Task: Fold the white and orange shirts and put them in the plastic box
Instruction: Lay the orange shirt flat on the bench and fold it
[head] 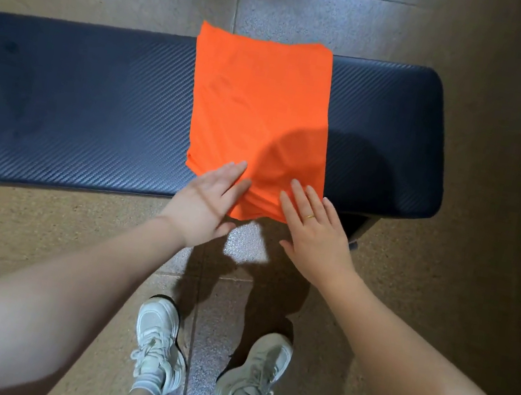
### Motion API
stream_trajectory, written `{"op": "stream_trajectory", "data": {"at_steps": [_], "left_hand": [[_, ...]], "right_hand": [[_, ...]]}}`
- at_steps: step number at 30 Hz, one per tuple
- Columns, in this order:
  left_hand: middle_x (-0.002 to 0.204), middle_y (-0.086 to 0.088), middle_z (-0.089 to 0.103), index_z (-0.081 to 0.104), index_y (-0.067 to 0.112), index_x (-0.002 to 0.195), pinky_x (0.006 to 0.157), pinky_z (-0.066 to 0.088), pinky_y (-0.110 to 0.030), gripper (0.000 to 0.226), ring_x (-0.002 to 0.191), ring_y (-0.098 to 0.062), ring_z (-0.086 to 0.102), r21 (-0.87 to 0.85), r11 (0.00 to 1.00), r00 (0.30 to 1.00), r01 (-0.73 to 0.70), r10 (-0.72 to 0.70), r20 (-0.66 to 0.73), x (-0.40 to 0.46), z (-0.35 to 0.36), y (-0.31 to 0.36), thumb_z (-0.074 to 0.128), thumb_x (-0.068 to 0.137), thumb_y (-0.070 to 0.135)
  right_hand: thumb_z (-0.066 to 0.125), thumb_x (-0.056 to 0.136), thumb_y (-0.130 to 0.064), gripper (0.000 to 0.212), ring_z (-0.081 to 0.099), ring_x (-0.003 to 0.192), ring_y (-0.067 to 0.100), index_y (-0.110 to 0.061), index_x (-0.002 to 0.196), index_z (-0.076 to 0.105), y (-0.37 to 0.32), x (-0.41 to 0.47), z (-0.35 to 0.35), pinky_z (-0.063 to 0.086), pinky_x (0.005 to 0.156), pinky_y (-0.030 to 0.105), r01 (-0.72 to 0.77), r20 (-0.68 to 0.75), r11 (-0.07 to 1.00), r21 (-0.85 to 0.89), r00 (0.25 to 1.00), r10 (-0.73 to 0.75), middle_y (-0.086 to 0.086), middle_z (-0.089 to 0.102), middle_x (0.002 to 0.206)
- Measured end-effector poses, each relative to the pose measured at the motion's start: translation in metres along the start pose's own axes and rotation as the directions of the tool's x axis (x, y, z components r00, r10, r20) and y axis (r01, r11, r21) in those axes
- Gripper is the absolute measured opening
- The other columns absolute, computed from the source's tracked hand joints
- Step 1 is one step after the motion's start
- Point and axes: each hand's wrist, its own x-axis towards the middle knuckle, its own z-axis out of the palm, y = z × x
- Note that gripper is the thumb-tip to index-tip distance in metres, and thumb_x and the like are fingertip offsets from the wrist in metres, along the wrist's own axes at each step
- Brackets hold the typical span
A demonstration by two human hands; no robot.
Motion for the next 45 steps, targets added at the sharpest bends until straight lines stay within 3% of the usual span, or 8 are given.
{"op": "stream_trajectory", "data": {"at_steps": [6,11,17,20,26,33,39,45], "left_hand": [[0.129,-0.028,0.052,0.052,-0.002,0.119,0.09,0.049,-0.055,0.082,0.113,-0.046,0.055,-0.058,0.997,0.995,0.056,-0.061,-0.083,0.007,0.011,0.0,0.086,0.048,0.022],[0.124,-0.027,0.055,0.04,0.008,0.117,0.087,0.051,-0.052,0.087,0.11,-0.044,0.057,-0.073,0.991,0.987,0.11,-0.118,-0.111,0.014,0.011,0.007,0.084,0.044,0.028],[0.118,-0.026,0.059,0.042,0.015,0.118,0.084,0.049,-0.049,0.074,0.105,-0.043,0.059,-0.094,0.974,0.961,0.205,-0.218,-0.17,0.02,0.011,0.017,0.064,0.05,0.035],[0.119,-0.026,0.058,0.048,0.012,0.114,0.085,0.049,-0.05,0.068,0.106,-0.044,0.058,-0.105,0.972,0.957,0.209,-0.225,-0.183,0.019,0.014,0.016,0.07,0.05,0.017],[0.123,-0.024,0.058,0.062,0.007,0.109,0.093,0.046,-0.053,0.054,0.112,-0.044,0.056,-0.133,0.958,0.945,0.253,-0.274,-0.18,0.018,0.012,0.018,0.06,0.056,0.016],[0.119,-0.02,0.06,0.062,0.007,0.108,0.09,0.047,-0.048,0.055,0.11,-0.039,0.058,-0.135,0.943,0.936,0.304,-0.322,-0.14,0.022,0.008,0.023,0.073,0.057,0.025],[0.101,-0.015,0.07,0.066,0.007,0.102,0.089,0.047,-0.042,0.047,0.101,-0.031,0.064,-0.303,0.897,0.906,0.323,-0.385,-0.175,0.016,-0.008,0.019,0.036,0.076,0.031],[0.093,-0.01,0.073,0.066,0.019,0.111,0.074,0.053,-0.035,0.029,0.082,-0.026,0.067,-0.396,0.864,0.943,0.31,-0.333,0.01,-0.008,-0.042,0.037,0.053,0.087,0.028]], "right_hand": [[0.047,0.081,-0.011,0.028,0.066,0.094,0.037,-0.009,0.104,0.063,0.012,0.031,0.003,0.055,0.067,0.036,0.078,-0.242,0.992,-0.104,0.965,-0.101,0.015,0.067,0.115],[0.059,0.074,0.0,0.014,0.064,0.082,0.031,-0.006,0.086,0.061,0.017,0.028,-0.012,0.049,0.044,0.032,0.116,-0.21,0.992,0.053,0.972,-0.103,0.011,0.068,0.098],[0.068,0.078,-0.008,0.042,0.055,0.1,0.017,-0.009,0.117,0.054,0.014,0.023,-0.038,0.047,0.088,0.027,-0.073,-0.094,0.624,0.778,0.968,0.231,0.004,0.054,0.112],[0.07,0.079,-0.01,0.069,0.046,0.117,0.015,-0.015,0.138,0.037,0.016,0.01,-0.037,0.037,0.099,0.021,-0.089,0.023,0.646,0.758,0.994,0.11,0.004,0.04,0.132],[0.057,0.08,0.007,0.042,0.062,0.088,0.037,-0.002,0.121,0.058,0.027,0.01,-0.027,0.053,0.074,0.041,-0.007,-0.211,0.875,0.484,0.969,0.125,0.019,0.058,0.113],[0.066,0.084,-0.017,0.021,0.059,0.08,0.017,-0.006,0.101,0.069,0.03,0.026,-0.038,0.049,0.075,0.028,-0.057,-0.184,0.71,0.702,0.948,0.259,0.009,0.065,0.093],[0.064,0.085,-0.022,0.02,0.061,0.092,0.022,-0.012,0.102,0.07,0.033,0.021,-0.048,0.049,0.083,0.037,-0.081,-0.123,0.672,0.736,0.96,0.251,0.004,0.07,0.097],[0.058,0.09,-0.022,0.014,0.054,0.07,0.023,-0.009,0.089,0.064,0.036,-0.011,-0.073,0.039,0.063,0.028,-0.158,0.064,0.64,0.752,0.984,0.167,0.007,0.062,0.074]]}}
